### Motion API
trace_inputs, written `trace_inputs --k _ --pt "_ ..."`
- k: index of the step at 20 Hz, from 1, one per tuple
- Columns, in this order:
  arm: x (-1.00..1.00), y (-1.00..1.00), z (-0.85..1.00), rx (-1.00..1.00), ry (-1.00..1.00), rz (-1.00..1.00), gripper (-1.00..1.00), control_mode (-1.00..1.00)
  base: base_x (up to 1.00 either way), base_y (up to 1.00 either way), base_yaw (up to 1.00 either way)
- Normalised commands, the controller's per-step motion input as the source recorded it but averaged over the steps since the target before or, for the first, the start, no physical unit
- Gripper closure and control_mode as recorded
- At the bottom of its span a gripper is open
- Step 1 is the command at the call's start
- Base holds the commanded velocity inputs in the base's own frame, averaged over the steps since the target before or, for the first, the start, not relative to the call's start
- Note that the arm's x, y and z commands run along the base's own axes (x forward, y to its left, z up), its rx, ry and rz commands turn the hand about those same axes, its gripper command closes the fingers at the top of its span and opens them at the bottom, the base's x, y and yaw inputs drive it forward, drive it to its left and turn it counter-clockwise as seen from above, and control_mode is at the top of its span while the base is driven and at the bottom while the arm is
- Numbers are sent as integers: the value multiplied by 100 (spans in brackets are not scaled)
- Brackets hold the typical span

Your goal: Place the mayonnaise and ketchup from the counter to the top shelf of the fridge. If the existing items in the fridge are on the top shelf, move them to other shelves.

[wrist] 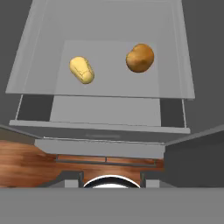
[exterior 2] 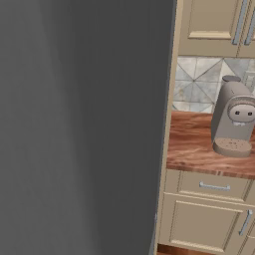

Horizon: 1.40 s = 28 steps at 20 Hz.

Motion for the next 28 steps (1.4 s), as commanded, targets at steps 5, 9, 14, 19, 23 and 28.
trace_inputs --k 5,9,14,19,23,28 --pt "-45 7 0 3 -6 0 -100 -100 0 0 0" --pt "-93 18 0 3 -9 0 -100 -100 0 0 0" --pt "-97 34 0 0 -4 0 -100 -100 0 0 0" --pt "-78 38 0 0 -3 0 -100 -100 0 0 0" --pt "-65 22 0 0 -6 0 -100 -100 0 0 0" --pt "-8 0 0 0 -1 0 -100 -100 0 0 0"
